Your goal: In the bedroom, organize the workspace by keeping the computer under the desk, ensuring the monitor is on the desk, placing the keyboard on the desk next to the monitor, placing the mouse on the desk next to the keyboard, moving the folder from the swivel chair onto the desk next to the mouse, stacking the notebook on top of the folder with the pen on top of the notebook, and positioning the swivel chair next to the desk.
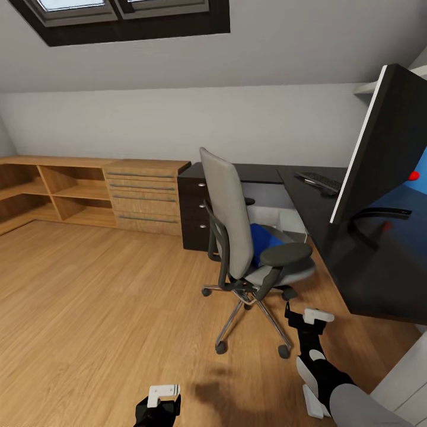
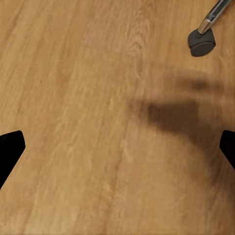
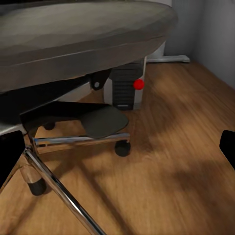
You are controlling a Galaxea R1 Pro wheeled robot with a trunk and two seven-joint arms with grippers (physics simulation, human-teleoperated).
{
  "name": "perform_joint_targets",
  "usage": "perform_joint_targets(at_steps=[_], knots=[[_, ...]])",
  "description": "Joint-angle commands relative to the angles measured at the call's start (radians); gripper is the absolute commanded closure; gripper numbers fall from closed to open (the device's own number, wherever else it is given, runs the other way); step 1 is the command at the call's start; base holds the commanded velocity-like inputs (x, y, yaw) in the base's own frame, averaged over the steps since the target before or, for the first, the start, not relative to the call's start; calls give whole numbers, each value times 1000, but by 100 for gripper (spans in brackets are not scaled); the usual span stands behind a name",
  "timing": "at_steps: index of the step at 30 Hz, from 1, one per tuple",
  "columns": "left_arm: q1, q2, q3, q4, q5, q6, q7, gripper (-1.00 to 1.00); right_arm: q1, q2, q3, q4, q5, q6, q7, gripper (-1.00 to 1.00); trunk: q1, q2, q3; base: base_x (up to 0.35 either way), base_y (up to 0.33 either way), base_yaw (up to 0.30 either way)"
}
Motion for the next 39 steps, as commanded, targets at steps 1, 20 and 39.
perform_joint_targets(at_steps=[1,20,39], knots=[[0,1,-5,-1,5,2,8,-100,-1,0,2,1,-10,-6,3,-100,0,0,-1,0,0,0],[0,2,-4,0,4,2,12,-100,0,-1,-3,1,-14,-30,1,-100,0,0,-1,16,0,0],[0,2,-3,0,4,1,12,-100,-1,0,-6,9,-18,-47,0,-100,0,0,-1,119,-10,0]])
